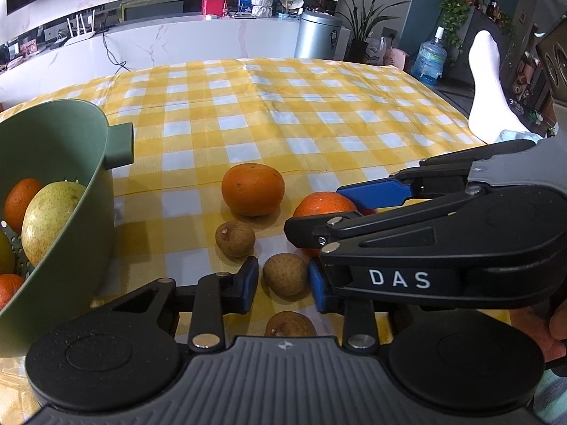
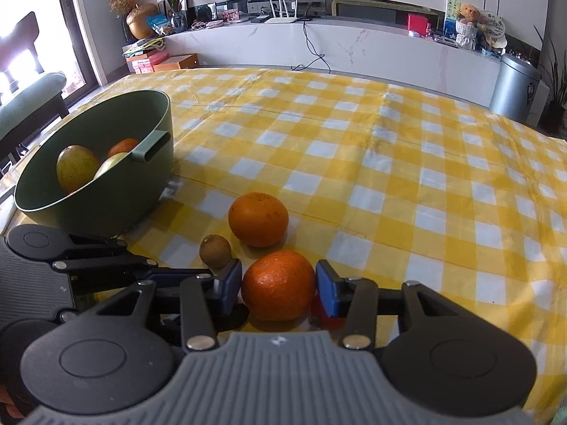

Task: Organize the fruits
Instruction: 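Grasp a brown kiwi with the left tool while the right tool grasps an orange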

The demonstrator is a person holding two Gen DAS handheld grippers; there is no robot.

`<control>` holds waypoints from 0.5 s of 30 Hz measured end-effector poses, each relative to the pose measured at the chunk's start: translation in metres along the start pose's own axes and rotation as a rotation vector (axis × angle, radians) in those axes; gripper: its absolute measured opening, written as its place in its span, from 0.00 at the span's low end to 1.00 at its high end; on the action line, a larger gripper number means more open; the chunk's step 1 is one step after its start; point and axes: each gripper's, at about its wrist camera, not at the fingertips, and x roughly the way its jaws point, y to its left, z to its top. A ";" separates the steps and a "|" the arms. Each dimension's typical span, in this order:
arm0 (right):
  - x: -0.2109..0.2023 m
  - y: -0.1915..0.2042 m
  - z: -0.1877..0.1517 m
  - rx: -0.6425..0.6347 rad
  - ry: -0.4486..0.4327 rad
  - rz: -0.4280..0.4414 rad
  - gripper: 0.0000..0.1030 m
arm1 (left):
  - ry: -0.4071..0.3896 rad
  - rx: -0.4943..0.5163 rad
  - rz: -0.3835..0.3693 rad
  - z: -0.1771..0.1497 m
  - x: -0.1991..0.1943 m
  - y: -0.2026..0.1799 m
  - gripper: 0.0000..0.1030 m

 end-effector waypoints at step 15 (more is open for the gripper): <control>-0.031 -0.021 0.003 0.167 -0.091 0.049 0.40 | -0.086 -0.021 0.014 0.005 -0.045 0.000 0.30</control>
